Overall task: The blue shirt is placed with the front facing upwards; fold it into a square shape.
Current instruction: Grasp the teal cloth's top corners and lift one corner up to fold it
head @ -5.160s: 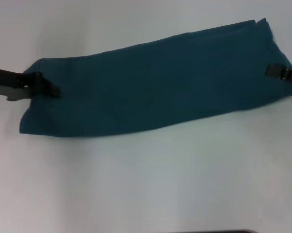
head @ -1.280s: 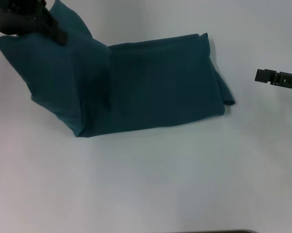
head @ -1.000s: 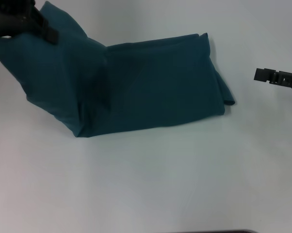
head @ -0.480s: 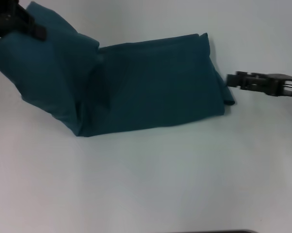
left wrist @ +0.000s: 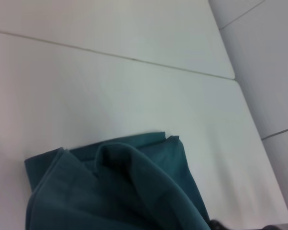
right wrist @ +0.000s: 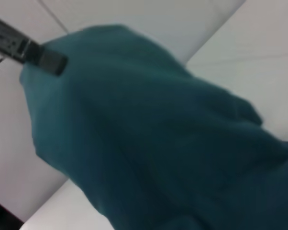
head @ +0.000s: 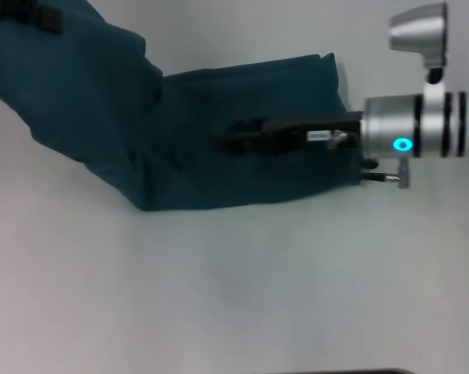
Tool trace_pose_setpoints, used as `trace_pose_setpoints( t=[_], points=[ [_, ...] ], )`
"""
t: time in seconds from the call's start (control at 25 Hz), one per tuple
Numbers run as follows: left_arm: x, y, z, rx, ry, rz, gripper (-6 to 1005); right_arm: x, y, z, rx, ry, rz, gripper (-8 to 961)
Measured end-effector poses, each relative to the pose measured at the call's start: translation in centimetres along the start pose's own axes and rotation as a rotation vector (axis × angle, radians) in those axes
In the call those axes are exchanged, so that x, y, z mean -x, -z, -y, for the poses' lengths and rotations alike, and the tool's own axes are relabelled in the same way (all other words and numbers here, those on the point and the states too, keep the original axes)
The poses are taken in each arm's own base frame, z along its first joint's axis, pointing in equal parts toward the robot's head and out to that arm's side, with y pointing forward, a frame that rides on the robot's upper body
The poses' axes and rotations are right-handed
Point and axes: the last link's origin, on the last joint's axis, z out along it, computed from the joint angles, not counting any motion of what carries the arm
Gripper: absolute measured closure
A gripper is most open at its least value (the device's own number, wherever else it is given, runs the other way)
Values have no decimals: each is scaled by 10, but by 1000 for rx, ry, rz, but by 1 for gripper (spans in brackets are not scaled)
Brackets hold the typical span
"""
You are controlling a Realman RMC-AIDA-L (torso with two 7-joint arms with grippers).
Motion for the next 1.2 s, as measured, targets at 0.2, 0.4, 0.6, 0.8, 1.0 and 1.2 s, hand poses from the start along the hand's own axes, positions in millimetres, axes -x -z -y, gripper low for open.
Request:
trace_pose_setpoints(
  t=[0.2,0.4,0.6,0.8,1.0,1.2],
  points=[
    [-4,0,-4,8,-12,-10,942,13,-16,-4,3,-54,-6,197],
    [-5,0,-5,23,-24,-11,942,13,-22,-3,-15,-72,-35,402],
    [-6,-1,-8,44,-35,-21,942,7,-33,-8,-11,-83,-124,683],
    [-7,-1,-11,55,-45,-23,942,9,-37,-8,-31,-117,-144,791],
    [-7,0,-14,68,-57,-19,942,14,-46,-2,-99,-156,-138,899],
    [-6,1,-15,79,-60,-20,942,27,-66,-4,-149,-161,-120,950]
  ],
)
